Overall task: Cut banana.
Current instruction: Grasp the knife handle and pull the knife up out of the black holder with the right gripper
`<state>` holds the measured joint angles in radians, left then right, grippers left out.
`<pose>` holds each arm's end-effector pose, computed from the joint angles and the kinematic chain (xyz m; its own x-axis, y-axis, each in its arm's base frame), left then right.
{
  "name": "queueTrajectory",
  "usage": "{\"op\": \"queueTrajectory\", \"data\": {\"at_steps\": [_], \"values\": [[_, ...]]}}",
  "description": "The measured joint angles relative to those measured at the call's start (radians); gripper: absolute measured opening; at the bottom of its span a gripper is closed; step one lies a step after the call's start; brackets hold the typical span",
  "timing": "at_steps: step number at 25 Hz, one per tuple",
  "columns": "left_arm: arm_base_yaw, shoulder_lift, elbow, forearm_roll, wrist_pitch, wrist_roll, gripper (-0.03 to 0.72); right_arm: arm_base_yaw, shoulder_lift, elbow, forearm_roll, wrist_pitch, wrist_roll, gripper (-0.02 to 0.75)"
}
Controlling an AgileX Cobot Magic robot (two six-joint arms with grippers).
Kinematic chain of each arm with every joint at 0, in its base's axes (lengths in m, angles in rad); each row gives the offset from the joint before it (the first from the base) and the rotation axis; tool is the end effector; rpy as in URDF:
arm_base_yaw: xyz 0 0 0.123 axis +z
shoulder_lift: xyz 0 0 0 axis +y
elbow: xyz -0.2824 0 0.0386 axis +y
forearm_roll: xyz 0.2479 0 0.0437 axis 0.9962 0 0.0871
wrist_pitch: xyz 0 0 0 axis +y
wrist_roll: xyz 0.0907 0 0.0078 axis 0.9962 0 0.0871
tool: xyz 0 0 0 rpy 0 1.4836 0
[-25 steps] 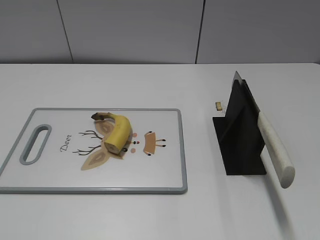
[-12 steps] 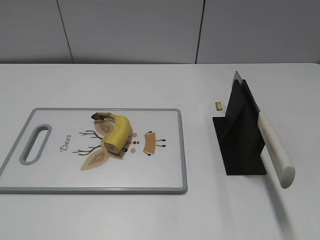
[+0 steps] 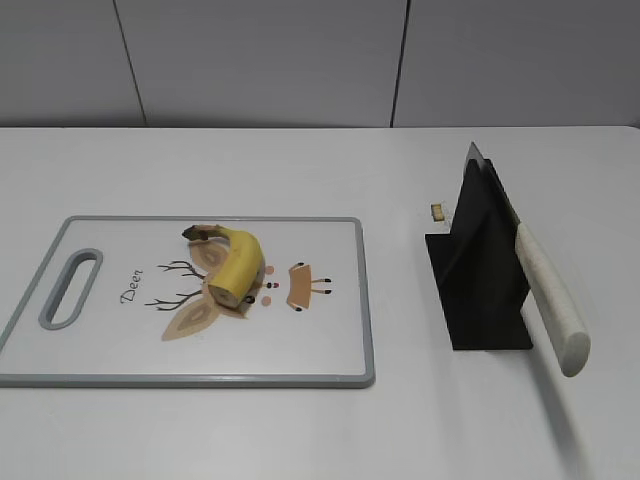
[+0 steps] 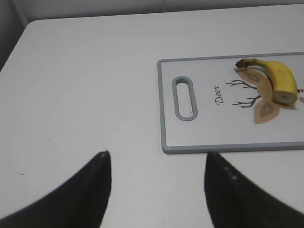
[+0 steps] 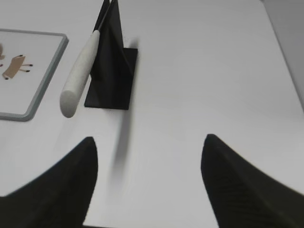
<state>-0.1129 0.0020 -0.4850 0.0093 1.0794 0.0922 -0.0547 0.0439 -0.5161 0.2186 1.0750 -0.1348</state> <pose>-0.0035 0.0012 0.2715 -0.4719 0.1506 -0.8687 0.1518 0.9845 0.0882 -0.0005 0.0174 0.2822 -0.4799 -0.0027 -0.8773 -0.1272 0.9896 0.0665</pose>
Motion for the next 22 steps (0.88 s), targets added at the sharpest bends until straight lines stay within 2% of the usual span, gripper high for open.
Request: {"op": "queueTrajectory", "data": {"at_steps": [4, 12, 22], "values": [[0.000, 0.000, 0.000, 0.000, 0.000, 0.000, 0.589, 0.000, 0.143, -0.038, 0.052, 0.029, 0.000, 0.611], [0.000, 0.000, 0.000, 0.000, 0.000, 0.000, 0.589, 0.010, 0.425, -0.162, 0.056, 0.061, -0.018, 0.596], [0.000, 0.000, 0.000, 0.000, 0.000, 0.000, 0.589, 0.224, 0.680, -0.330, 0.033, 0.091, 0.105, 0.592]]}}
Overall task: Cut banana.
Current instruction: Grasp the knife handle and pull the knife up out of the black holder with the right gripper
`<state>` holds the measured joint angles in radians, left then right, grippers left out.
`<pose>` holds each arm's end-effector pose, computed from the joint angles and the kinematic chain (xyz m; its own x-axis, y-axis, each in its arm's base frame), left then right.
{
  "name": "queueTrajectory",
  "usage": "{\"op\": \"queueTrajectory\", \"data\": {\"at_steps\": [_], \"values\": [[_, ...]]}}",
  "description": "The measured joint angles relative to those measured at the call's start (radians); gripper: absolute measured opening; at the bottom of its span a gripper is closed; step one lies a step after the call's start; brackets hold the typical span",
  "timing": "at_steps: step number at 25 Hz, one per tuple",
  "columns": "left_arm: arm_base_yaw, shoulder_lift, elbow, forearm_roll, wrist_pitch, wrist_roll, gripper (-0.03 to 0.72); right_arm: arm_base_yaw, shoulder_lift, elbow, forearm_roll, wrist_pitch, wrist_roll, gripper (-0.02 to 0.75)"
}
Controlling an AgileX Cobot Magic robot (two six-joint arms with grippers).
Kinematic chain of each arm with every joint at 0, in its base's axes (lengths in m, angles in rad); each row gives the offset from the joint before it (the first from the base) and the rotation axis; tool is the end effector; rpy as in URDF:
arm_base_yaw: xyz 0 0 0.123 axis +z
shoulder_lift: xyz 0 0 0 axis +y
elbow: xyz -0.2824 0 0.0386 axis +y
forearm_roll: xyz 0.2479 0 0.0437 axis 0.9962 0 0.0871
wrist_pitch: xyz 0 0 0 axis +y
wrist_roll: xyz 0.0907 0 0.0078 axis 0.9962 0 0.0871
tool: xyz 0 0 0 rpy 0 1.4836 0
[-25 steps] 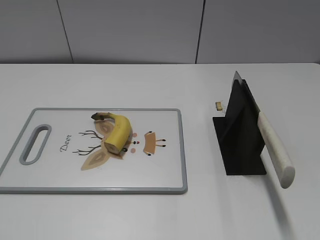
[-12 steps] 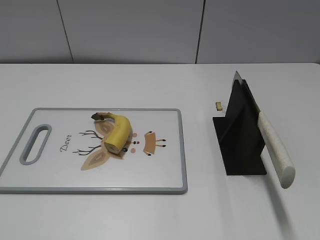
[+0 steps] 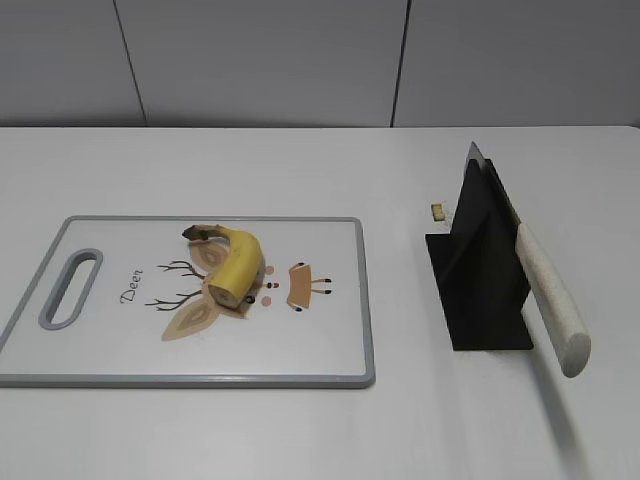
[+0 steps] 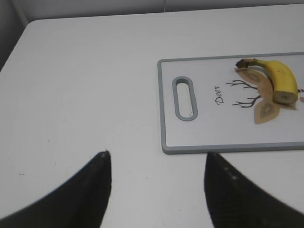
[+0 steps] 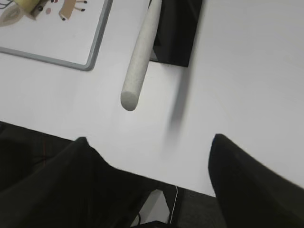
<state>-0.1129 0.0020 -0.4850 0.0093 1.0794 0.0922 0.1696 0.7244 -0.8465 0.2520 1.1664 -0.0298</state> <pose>-0.0035 0.0012 0.2715 -0.4719 0.1506 -0.8687 0.1518 0.9845 0.0882 0.1015 0.0386 0.3407 -0.8181 -0.0699 -0.5708 -0.2390 0.9441 0.2270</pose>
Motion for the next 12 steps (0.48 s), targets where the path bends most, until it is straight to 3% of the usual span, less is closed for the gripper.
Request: {"op": "queueTrajectory", "data": {"at_steps": [7, 12], "values": [[0.000, 0.000, 0.000, 0.000, 0.000, 0.000, 0.589, 0.122, 0.185, -0.082, -0.005, 0.044, 0.069, 0.584], [0.000, 0.000, 0.000, 0.000, 0.000, -0.001, 0.589, 0.139, 0.351, -0.136, -0.001, 0.046, 0.118, 0.584]]}}
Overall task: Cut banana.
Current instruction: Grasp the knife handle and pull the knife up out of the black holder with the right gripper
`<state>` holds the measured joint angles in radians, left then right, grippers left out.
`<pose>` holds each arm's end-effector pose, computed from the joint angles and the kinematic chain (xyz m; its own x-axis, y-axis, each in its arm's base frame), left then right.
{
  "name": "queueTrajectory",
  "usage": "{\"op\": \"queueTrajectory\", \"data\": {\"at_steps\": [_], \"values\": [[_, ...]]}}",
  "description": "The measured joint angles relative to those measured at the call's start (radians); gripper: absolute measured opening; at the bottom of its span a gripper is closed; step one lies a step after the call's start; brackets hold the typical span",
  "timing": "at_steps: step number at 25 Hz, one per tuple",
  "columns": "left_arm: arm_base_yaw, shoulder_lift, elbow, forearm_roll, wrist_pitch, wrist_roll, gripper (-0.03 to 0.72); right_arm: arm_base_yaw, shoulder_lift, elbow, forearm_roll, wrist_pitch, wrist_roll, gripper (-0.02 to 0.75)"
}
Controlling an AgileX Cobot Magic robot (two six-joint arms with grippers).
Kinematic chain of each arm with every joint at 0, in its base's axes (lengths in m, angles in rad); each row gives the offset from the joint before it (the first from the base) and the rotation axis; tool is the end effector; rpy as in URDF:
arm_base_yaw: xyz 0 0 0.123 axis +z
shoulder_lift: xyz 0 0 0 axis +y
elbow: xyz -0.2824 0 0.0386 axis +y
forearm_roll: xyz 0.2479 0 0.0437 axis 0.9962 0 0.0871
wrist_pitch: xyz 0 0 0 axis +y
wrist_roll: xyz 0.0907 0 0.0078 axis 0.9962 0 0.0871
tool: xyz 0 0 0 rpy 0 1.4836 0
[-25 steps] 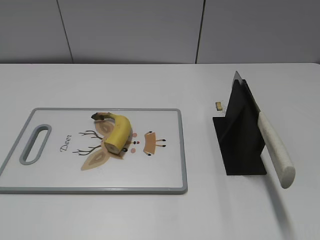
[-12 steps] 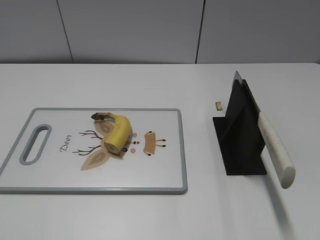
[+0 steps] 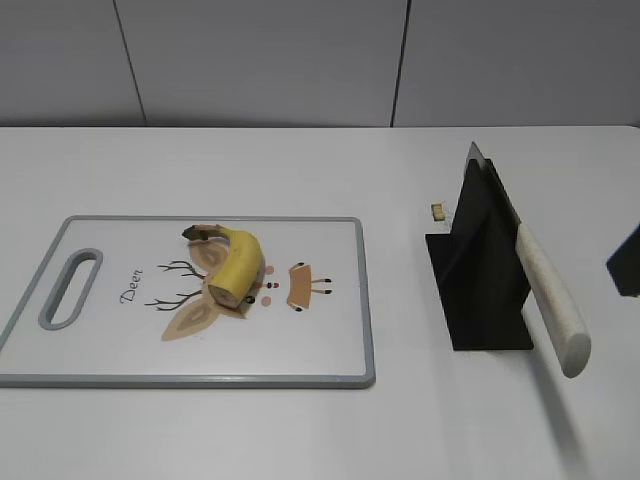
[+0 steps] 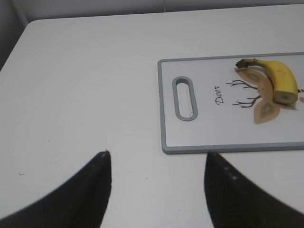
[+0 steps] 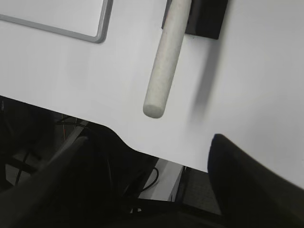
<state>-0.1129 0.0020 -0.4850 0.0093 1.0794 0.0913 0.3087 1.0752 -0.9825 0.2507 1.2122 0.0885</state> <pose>-0.0035 0.0012 0.2715 -0.4721 0.1497 -0.8688 0.1513 0.9846 0.0874 0.1669 0.0754 0.3275 -0.9426 -0.1197 -0.3116 -0.2105 0.9376 0.2767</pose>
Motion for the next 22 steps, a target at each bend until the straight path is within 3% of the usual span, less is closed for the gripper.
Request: {"op": "queueTrajectory", "data": {"at_steps": [10, 22], "values": [[0.000, 0.000, 0.000, 0.000, 0.000, 0.000, 0.589, 0.000, 0.292, -0.023, 0.020, -0.129, 0.015, 0.583], [0.000, 0.001, 0.000, 0.000, 0.000, 0.000, 0.589, 0.000, 0.457, -0.023, 0.017, -0.198, 0.018, 0.573]]}}
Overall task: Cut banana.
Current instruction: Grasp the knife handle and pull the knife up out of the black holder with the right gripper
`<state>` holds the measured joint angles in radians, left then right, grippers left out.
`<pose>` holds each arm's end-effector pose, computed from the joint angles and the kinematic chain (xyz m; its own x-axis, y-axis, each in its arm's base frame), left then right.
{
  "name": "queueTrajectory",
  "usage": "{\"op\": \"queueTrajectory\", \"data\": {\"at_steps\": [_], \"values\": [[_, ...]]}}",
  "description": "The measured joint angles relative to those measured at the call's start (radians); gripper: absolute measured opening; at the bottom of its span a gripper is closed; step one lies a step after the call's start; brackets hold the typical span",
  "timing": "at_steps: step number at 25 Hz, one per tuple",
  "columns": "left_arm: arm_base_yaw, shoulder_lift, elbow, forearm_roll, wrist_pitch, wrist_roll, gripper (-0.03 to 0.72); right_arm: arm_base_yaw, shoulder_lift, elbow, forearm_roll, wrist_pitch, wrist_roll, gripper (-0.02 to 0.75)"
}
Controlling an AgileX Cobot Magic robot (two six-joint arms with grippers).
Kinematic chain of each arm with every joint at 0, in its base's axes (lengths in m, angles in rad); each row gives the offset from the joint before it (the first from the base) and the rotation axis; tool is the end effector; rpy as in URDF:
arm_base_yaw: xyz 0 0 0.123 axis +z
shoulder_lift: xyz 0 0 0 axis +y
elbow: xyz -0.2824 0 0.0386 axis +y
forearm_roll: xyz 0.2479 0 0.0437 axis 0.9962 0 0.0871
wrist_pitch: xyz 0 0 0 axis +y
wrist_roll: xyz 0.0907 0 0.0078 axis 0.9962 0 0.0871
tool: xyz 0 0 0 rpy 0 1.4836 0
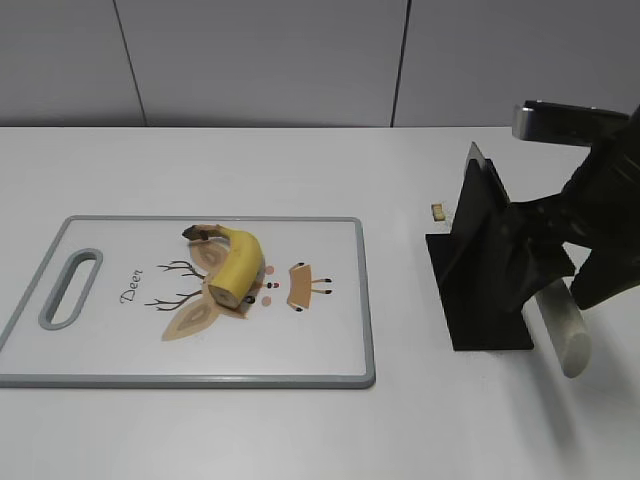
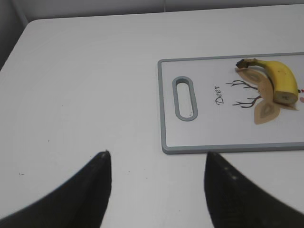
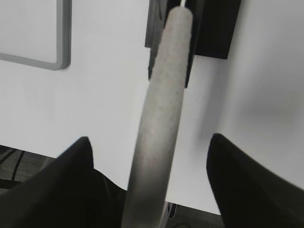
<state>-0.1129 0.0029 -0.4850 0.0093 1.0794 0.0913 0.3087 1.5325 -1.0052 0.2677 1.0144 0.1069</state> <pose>-0.0034 0.0011 0.2715 -0.4728 0.1498 -0.8683 0.1514 0.9846 0.0874 0.2563 0.1032 0.2317 -0.9953 -0.0636 -0.0729 -0.0799 0.9653 0.2485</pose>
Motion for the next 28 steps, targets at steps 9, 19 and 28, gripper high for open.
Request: {"op": "queueTrajectory", "data": {"at_steps": [9, 19, 28], "values": [[0.000, 0.000, 0.000, 0.000, 0.000, -0.003, 0.589, 0.000, 0.052, 0.000, -0.008, 0.010, 0.037, 0.505], [0.000, 0.000, 0.000, 0.000, 0.000, -0.003, 0.589, 0.000, 0.089, 0.000, -0.007, 0.039, 0.076, 0.305], [0.000, 0.000, 0.000, 0.000, 0.000, -0.003, 0.589, 0.000, 0.089, -0.003, 0.016, 0.046, 0.081, 0.176]]}}
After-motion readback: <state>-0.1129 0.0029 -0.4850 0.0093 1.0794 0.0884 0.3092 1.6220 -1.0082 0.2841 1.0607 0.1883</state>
